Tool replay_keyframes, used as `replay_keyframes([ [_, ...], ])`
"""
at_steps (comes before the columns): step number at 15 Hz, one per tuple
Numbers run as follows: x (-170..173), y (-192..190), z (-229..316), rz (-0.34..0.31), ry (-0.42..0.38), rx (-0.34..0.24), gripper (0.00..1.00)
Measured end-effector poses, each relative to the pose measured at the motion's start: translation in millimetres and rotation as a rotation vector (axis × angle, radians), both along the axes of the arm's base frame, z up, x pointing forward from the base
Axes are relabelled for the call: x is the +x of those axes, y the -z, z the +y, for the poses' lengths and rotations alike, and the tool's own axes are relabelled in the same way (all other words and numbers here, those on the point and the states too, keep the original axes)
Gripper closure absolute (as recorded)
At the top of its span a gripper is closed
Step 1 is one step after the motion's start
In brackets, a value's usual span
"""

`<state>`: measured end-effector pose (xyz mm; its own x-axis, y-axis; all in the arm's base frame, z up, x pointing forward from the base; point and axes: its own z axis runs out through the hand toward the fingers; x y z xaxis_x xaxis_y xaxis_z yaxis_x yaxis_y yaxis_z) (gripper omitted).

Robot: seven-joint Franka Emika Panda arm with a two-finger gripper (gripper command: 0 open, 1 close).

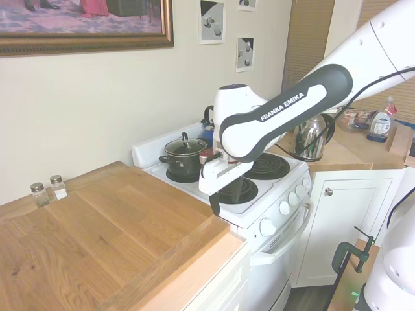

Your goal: Uncover the lid of the pot

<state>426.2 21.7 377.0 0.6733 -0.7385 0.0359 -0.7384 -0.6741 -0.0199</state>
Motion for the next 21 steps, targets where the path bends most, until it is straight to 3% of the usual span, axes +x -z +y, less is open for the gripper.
replay_keyframes([
  [4, -2, -16, 5, -0.037, 0.004, -0.009, 0.0],
  [7, -19, -82, 6, -0.13, 0.069, -0.022, 0.0],
  [10, -6, -155, -26, -0.204, 0.171, -0.01, 0.0],
  [13, 43, -186, -61, -0.24, 0.262, 0.031, 0.0],
  [17, 129, -183, -101, -0.244, 0.371, 0.094, 0.0],
  [21, 200, -161, -127, -0.219, 0.468, 0.046, 0.0],
])
